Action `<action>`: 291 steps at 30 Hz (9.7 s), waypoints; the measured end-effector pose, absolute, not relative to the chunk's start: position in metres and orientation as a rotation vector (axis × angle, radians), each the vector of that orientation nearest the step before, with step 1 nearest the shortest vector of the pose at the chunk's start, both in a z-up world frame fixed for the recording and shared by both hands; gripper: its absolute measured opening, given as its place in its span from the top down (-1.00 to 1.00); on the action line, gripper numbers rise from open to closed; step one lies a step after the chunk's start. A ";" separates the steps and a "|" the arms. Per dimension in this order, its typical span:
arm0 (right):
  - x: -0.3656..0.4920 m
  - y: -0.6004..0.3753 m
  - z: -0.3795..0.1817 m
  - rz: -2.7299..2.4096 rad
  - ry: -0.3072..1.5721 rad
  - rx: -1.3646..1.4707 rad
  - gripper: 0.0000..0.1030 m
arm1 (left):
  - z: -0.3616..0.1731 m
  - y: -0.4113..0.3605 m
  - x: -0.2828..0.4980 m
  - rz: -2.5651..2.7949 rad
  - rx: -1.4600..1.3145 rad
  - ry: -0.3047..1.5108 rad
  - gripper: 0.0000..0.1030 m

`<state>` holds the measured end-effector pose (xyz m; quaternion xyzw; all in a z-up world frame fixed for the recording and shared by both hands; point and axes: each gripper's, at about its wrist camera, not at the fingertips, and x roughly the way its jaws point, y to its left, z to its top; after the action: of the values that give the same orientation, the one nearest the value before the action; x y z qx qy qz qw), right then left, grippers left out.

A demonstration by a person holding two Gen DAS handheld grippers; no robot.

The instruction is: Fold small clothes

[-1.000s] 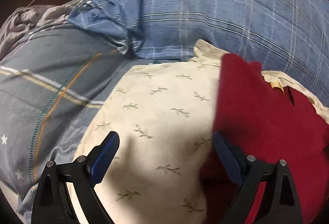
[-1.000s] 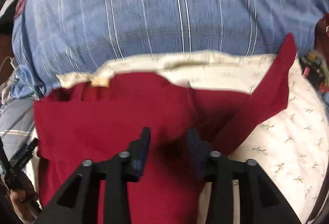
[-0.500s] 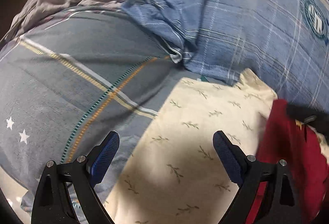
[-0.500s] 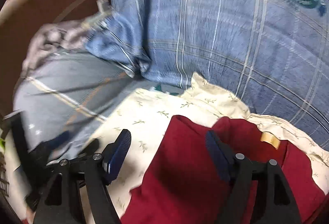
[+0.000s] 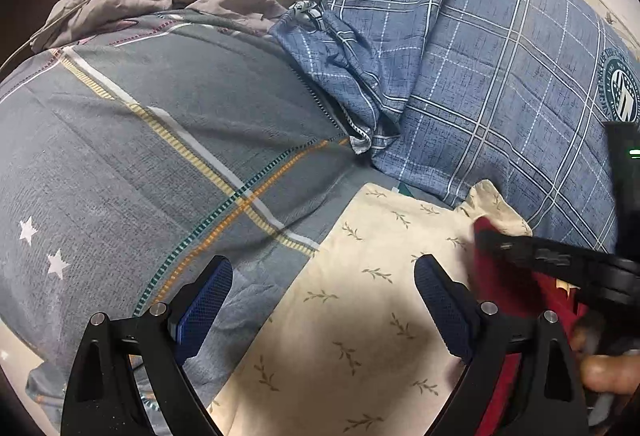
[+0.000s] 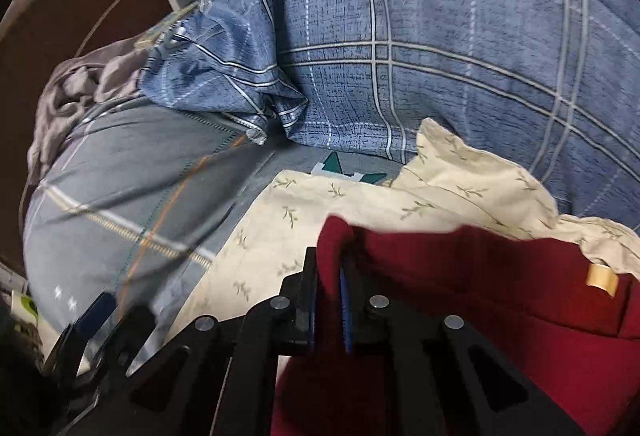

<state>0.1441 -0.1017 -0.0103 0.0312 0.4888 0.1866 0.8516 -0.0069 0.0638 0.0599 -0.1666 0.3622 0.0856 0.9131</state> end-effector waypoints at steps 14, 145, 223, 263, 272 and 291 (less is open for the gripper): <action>0.033 -0.314 0.025 -0.072 0.840 0.148 -0.18 | 0.058 0.006 -0.008 -0.124 -0.250 0.742 -0.81; -0.104 -0.402 0.015 -0.059 0.853 0.312 -0.34 | 0.048 -0.039 -0.026 -0.476 -0.147 0.904 0.87; -0.084 -0.415 0.011 -0.158 0.916 0.316 -0.15 | 0.026 -0.035 -0.018 -0.225 -0.054 0.878 -0.39; -0.236 -0.371 -0.010 0.047 1.008 0.352 -0.21 | 0.045 0.012 -0.196 -0.203 -0.035 0.923 -0.39; -0.268 -0.364 -0.018 0.137 1.031 0.366 -0.21 | 0.033 0.014 -0.230 -0.260 -0.020 0.985 -0.39; -0.293 -0.348 -0.035 0.167 1.080 0.292 0.60 | 0.011 0.028 -0.261 -0.320 -0.079 1.085 -0.39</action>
<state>-0.2931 -0.3483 -0.0346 0.1382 0.5117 0.0791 0.8443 -0.2610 0.0281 0.0112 -0.0374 0.5138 -0.1514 0.8436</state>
